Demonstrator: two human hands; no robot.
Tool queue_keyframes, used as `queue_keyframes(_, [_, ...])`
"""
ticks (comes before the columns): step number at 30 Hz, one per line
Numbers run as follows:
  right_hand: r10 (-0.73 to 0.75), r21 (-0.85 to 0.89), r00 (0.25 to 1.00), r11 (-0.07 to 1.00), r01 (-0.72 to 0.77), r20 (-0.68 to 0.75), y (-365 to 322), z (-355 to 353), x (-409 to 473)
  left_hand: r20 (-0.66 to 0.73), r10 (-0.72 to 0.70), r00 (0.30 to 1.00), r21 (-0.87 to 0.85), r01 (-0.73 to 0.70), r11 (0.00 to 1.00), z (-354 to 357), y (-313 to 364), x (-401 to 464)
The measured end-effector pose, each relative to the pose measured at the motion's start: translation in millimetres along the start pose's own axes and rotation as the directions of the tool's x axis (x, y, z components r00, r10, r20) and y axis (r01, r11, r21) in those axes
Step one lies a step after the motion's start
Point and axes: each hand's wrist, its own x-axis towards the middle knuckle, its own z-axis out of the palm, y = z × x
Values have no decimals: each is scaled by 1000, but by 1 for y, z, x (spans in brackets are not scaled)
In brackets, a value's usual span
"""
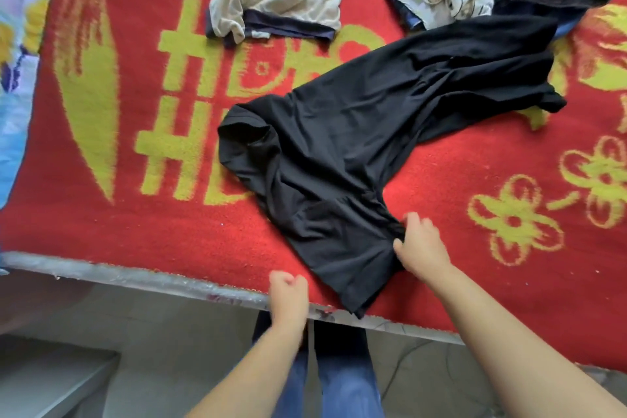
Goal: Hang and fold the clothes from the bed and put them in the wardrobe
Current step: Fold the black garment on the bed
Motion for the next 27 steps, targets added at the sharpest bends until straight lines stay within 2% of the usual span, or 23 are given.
queue_keyframes(2, [-168,-77,959,985,154,-229,-23,-7,-1,-166,265,950,117,-248,962,-27,44,35])
queue_keyframes(3, [-266,-33,926,963,267,-268,-40,-11,-2,-191,384,903,163,-356,920,-39,69,53])
queue_keyframes(4, [-349,47,901,927,373,-258,-60,-13,-2,-204,489,848,211,-450,868,-52,95,71])
queue_keyframes(6, [-457,191,873,854,485,-171,-104,-12,1,-178,659,731,363,-574,734,-69,145,105])
queue_keyframes(7, [-485,225,864,834,504,-134,-126,-8,4,-113,735,669,490,-606,627,-75,167,120])
queue_keyframes(9, [-482,250,872,836,488,-88,-167,5,13,136,818,560,745,-602,288,-79,200,147])
queue_keyframes(11, [-414,211,909,885,415,-48,-196,23,23,403,771,493,800,-598,-36,-77,219,169])
queue_keyframes(12, [-378,172,925,909,379,-43,-205,31,27,480,738,475,782,-613,-114,-76,223,177])
queue_keyframes(13, [-353,142,933,922,360,-71,-210,37,30,500,732,463,765,-632,-124,-76,226,182])
queue_keyframes(14, [-356,127,925,920,372,-129,-213,41,31,473,756,452,751,-656,-77,-80,228,186])
queue_keyframes(16, [-477,71,845,860,505,-241,-214,49,31,338,836,432,695,-714,88,-96,230,192])
queue_keyframes(17, [-566,7,794,813,582,-222,-214,52,29,273,864,423,645,-747,162,-107,230,197])
queue_keyframes(19, [-677,-87,735,734,674,-23,-216,56,24,246,870,428,564,-793,230,-131,224,206])
queue_keyframes(20, [-671,-98,732,726,681,116,-218,56,22,277,848,452,561,-793,239,-140,218,211])
queue_keyframes(22, [-625,-18,718,750,661,307,-223,48,25,303,779,549,612,-739,283,-152,208,219])
queue_keyframes(23, [-624,77,707,765,639,333,-222,39,28,300,745,596,649,-700,299,-155,205,222])
queue_keyframes(25, [-653,291,717,755,588,245,-206,10,36,342,690,637,735,-640,227,-158,207,226])
queue_keyframes(27, [-568,429,821,758,492,63,-173,-27,47,402,673,622,803,-592,68,-154,218,221])
